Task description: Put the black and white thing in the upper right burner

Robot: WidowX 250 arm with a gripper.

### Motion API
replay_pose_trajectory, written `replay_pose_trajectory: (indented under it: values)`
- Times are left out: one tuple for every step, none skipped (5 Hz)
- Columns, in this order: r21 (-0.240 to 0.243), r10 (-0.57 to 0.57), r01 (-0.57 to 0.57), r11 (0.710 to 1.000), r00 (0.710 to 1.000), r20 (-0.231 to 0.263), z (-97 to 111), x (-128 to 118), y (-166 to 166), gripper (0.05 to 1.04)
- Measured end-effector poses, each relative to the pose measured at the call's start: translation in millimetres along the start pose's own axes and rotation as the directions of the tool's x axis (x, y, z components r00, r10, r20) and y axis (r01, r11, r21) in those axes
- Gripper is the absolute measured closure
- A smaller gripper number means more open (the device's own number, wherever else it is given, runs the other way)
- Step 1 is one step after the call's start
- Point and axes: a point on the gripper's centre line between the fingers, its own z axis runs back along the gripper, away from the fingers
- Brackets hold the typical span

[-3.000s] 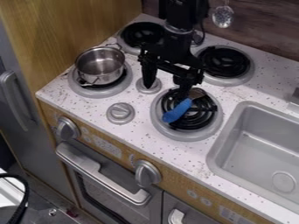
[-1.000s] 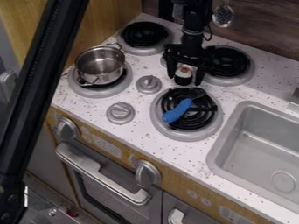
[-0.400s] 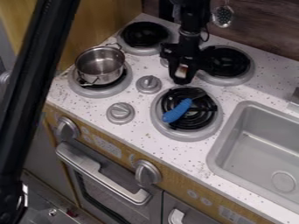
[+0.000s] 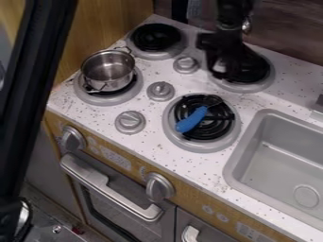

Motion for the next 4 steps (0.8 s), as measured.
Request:
replay_pose_trajectory:
  values:
    - [-0.060, -0.005, 0.012, 0.998, 0.994, 0.107, 9.6, 25.2, -9.9, 0.633]
    - [-0.082, -0.012, 0.023, 0.996, 0.991, 0.135, -11.4, 37.3, -17.1, 0.633]
    - [-0.080, -0.027, 0.040, 0.996, 0.986, 0.162, -21.7, 55.2, -22.3, 0.633]
    - [-0.071, -0.032, 0.046, 0.996, 0.982, 0.185, -21.3, 66.4, -21.7, 0.562]
